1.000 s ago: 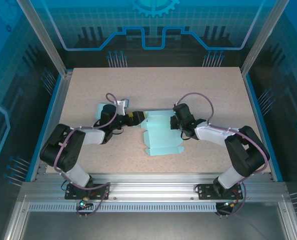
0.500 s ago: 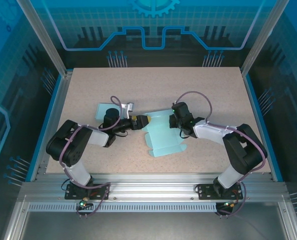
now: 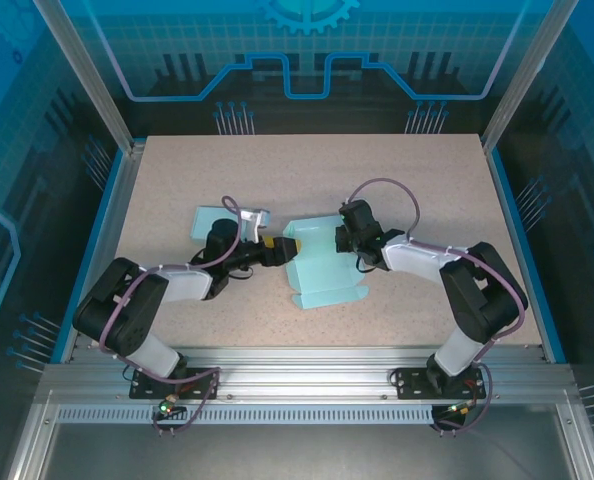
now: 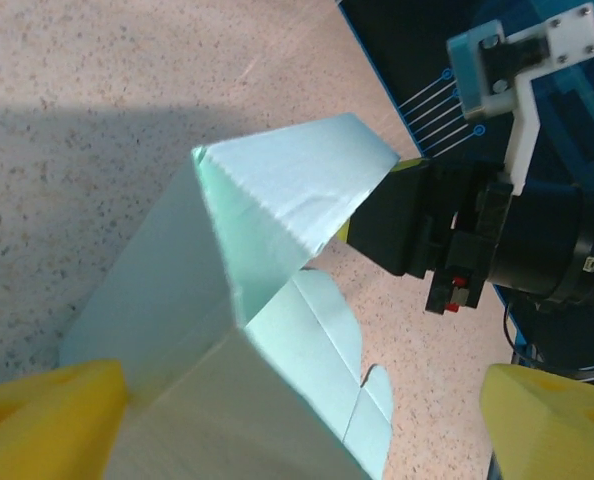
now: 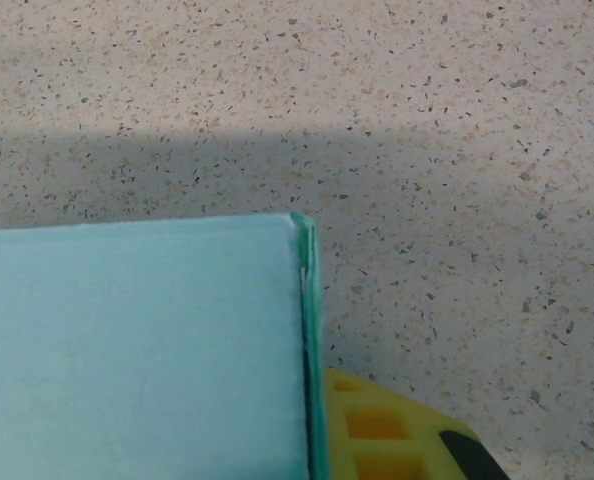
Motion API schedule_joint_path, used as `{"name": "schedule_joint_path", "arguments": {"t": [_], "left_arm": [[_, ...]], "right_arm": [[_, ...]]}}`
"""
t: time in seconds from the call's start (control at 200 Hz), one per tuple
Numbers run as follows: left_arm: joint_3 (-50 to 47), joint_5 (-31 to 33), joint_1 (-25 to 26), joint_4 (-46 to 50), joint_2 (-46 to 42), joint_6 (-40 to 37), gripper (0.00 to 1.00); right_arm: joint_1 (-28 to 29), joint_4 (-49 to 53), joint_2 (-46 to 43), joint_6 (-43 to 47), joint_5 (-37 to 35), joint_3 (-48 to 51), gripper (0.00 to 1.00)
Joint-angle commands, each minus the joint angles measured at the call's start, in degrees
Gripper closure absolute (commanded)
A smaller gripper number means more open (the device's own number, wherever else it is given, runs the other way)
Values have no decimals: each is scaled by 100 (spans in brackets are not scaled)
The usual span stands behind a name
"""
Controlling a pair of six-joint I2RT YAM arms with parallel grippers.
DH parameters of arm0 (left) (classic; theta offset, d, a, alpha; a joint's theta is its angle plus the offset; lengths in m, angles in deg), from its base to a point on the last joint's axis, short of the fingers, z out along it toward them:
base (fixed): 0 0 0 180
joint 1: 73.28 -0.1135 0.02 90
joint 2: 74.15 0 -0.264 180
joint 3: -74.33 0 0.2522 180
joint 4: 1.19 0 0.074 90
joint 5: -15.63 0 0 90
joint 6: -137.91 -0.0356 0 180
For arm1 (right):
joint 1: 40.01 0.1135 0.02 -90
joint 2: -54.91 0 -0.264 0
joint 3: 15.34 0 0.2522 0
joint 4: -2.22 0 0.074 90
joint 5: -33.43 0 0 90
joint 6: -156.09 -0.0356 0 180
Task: Fold the paper box
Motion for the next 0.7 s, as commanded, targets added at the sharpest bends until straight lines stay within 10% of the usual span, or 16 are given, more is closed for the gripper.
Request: {"name": "schedule_joint_path", "arguments": {"t": [0.0, 0.695], "left_arm": [[5, 19, 166, 352, -63, -336, 19], [588, 501, 298, 2112, -471, -1880, 25]], "right_arm": [[70, 256, 168, -112, -26, -85, 100], [77, 174, 192, -63, 142, -52, 100]]}}
